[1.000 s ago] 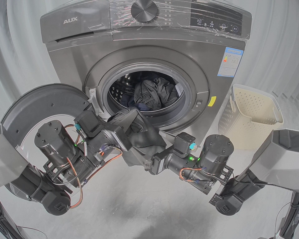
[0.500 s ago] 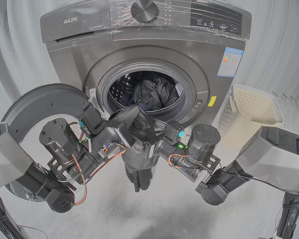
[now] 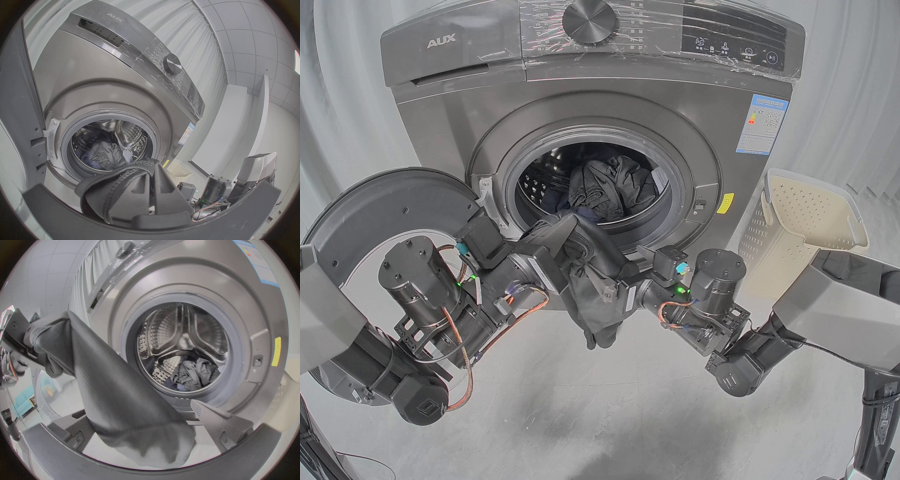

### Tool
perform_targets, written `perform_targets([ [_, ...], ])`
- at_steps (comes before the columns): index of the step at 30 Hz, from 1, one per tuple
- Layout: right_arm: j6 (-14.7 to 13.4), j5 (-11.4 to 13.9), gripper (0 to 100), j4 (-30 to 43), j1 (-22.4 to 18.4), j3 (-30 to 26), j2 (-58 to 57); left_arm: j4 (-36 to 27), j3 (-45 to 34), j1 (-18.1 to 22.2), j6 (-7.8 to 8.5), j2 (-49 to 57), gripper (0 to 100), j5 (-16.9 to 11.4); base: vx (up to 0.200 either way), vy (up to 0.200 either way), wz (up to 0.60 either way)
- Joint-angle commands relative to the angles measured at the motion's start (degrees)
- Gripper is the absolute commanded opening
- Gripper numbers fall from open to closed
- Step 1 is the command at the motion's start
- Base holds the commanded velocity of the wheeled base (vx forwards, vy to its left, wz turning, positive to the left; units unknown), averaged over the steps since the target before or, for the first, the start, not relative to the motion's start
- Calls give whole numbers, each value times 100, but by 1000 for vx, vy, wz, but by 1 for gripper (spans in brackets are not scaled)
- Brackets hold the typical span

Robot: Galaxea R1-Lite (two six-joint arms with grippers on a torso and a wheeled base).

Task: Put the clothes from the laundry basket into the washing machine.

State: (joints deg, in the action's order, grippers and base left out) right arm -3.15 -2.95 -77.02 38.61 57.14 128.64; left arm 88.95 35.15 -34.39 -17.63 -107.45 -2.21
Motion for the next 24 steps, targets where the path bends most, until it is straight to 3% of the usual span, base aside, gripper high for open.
perform_targets([
  [1, 7, 14, 100, -15, -257, -203, -31, 17, 1, 11, -4, 5, 0, 1, 0, 0, 0],
  [15, 121, 31, 100, -32, -635, -423, -31, 25, 27, 108, -13, 22, 0, 1, 0, 0, 0],
  [24, 121, 110, 100, -261, -178, -1223, -181, 25, 256, 117, -21, 5, 0, 282, 0, 0, 0],
])
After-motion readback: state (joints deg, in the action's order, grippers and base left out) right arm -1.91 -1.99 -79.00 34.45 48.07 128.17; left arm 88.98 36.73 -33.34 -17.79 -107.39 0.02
